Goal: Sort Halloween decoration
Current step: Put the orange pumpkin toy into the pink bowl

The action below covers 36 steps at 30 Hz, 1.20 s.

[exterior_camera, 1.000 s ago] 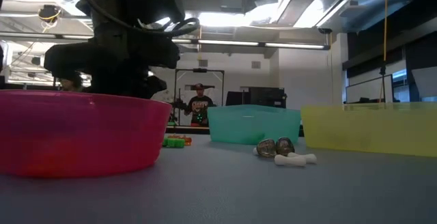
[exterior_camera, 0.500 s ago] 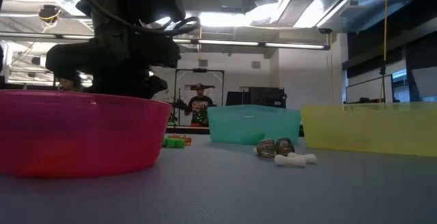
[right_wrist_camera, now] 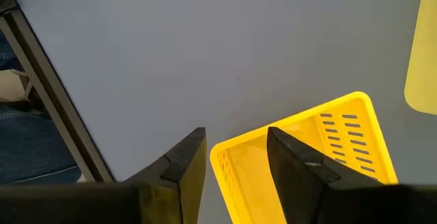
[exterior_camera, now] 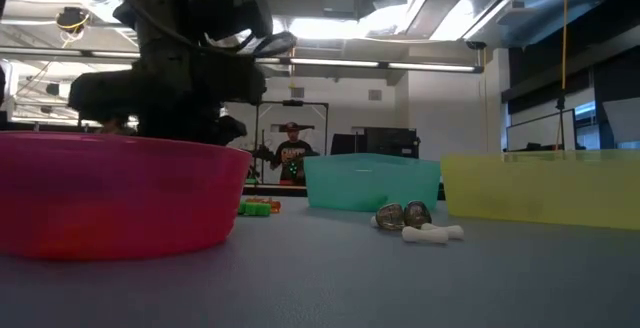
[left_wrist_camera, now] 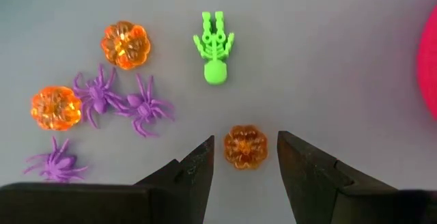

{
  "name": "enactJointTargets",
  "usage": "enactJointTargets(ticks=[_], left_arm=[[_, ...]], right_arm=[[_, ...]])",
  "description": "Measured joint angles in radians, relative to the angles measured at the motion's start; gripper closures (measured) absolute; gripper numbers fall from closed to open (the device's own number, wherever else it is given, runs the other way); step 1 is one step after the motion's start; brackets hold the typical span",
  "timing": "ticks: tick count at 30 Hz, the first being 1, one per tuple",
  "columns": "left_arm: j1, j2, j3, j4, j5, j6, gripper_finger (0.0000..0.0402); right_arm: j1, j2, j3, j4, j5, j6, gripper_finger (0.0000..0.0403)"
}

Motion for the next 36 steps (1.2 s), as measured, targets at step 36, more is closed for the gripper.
enactJointTargets(ticks=[36], left_arm=[[0.0,0.02,0.0,-0.003,-0.007,0.0,0.0306]], right_arm=[[0.0,0.0,0.0,0.05,-0.003,0.0,0.0249]])
